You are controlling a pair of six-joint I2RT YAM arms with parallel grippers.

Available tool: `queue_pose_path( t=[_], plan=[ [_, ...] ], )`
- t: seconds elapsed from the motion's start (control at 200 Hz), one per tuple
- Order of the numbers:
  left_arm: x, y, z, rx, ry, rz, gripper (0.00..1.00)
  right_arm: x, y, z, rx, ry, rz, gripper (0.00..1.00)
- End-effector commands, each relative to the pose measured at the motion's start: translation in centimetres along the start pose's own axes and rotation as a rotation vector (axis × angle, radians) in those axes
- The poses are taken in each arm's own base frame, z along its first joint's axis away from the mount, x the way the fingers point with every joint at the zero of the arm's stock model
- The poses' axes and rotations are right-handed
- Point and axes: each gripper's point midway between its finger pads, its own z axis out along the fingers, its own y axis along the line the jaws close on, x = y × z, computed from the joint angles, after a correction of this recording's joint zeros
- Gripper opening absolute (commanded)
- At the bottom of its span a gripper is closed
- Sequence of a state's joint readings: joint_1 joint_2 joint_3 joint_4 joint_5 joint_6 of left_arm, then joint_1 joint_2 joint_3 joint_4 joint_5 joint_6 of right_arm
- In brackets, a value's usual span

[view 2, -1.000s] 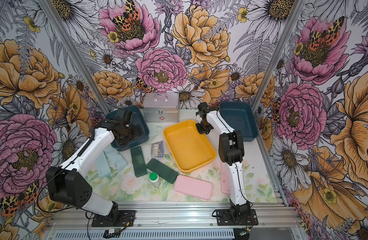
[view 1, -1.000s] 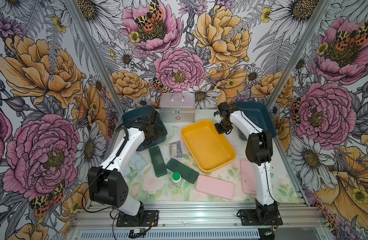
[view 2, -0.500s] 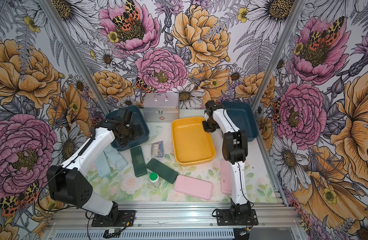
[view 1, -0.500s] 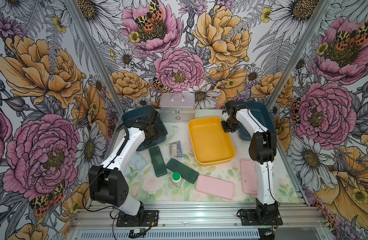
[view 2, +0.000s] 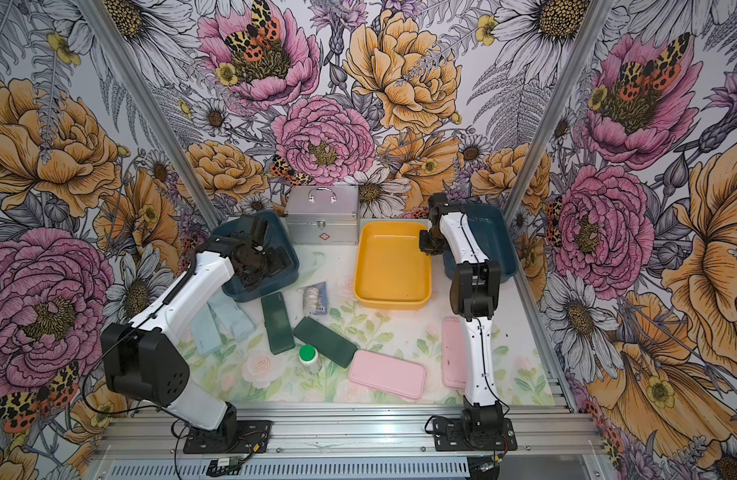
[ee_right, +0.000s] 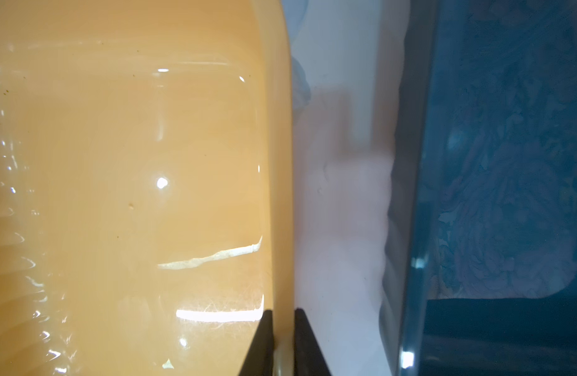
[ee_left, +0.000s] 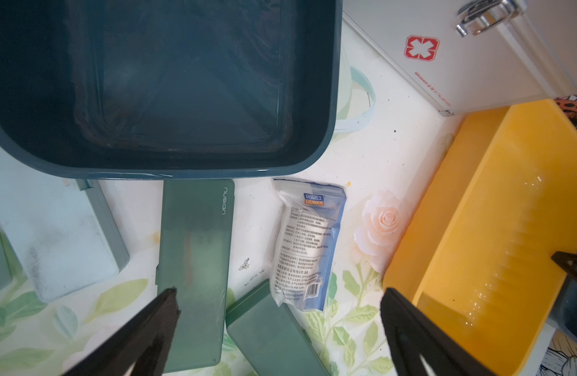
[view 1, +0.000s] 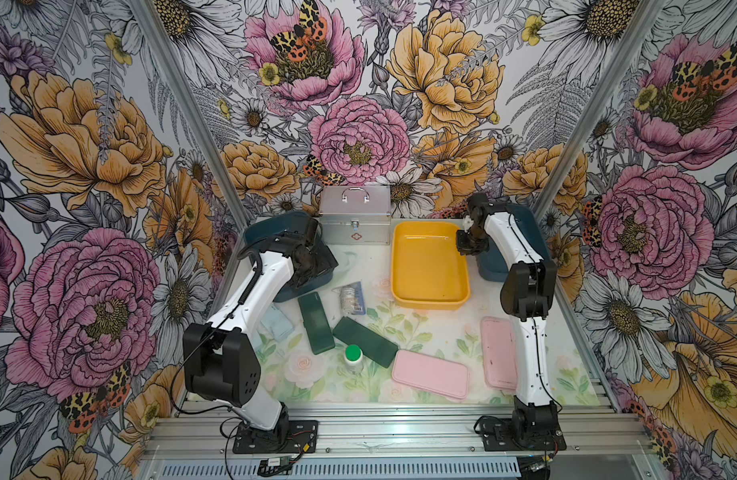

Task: Place the pencil cases by color into the storage box
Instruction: Move the storage box to the center of the board.

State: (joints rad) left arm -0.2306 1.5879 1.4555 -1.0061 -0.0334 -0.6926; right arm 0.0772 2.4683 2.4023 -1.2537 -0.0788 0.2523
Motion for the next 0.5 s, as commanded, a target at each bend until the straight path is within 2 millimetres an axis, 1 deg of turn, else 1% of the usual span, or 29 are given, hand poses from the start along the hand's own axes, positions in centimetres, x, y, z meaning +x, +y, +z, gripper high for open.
queue_pose_path(
  t=[0.0,0.165,0.285,0.495],
  plan=[
    [-1.2,-1.9,-0.7,0.035,-0.047,0.068,0.99,-1.5,0.1,0.1,-0.018,-0.032,0.057,0.14],
    [-1.3,-2.7,-0.3,0.043,-0.036,0.080,0.99,-2.7,-0.7,0.7,0.010,-0.064,0.074,0.14],
    [-1.3,-2.9,0.3,0.039,-0.024,0.084,0.99,-3.9,-1.1,0.9,0.018,-0.097,0.069,0.15],
    [-1.4,-3.2,1.1,0.036,-0.009,0.086,0.99,-5.4,-2.8,0.7,0.047,-0.149,0.083,0.17]
  ],
)
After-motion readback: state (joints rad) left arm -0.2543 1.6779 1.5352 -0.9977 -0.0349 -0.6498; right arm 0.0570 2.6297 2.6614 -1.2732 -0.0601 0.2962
